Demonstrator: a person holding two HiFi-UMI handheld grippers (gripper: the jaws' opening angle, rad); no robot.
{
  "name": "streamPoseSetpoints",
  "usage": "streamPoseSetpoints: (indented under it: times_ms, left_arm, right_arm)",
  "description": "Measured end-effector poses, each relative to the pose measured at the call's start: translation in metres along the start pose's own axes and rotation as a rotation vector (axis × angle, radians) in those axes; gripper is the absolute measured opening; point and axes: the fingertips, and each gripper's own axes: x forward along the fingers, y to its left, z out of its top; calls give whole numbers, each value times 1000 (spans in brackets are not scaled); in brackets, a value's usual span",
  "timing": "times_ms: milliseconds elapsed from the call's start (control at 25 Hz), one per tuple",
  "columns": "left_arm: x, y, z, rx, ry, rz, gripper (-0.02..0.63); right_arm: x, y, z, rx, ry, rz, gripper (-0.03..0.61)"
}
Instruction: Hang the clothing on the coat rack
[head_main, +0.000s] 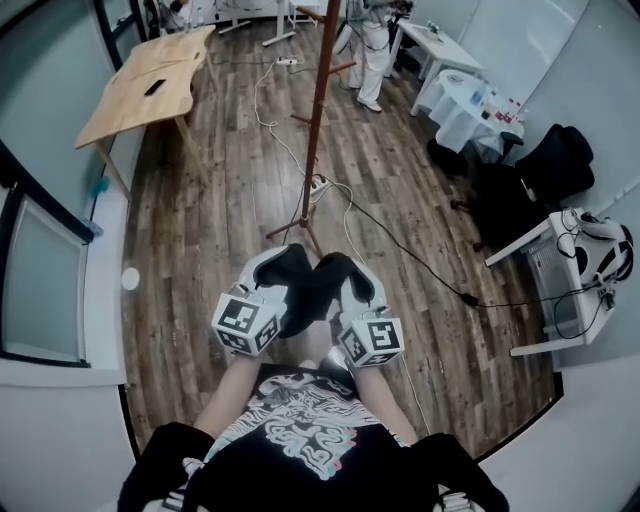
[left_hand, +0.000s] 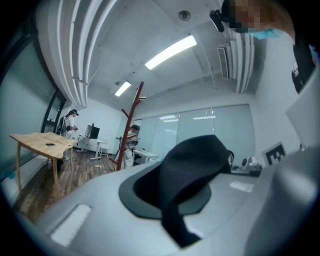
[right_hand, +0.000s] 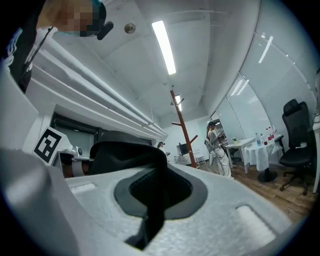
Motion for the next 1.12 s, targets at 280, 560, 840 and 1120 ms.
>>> streamPoseSetpoints:
  times_ms: [280,560,840,1120]
  left_arm:
    - [23,-5,-3,52,32,-12,2]
    - [50,3,4,70,36,1,2]
    - [86,20,2,99,54,-14,2]
    - [123,62,-2,94,63,-10,2]
  right_arm:
    - [8,-23,4,14,-5,-1,11]
    - [24,-45,14,-19,-12,-11,11]
    - [53,-66,7,-25,0,-4,11]
    - [99,-91,-6,-10,17,-21,11]
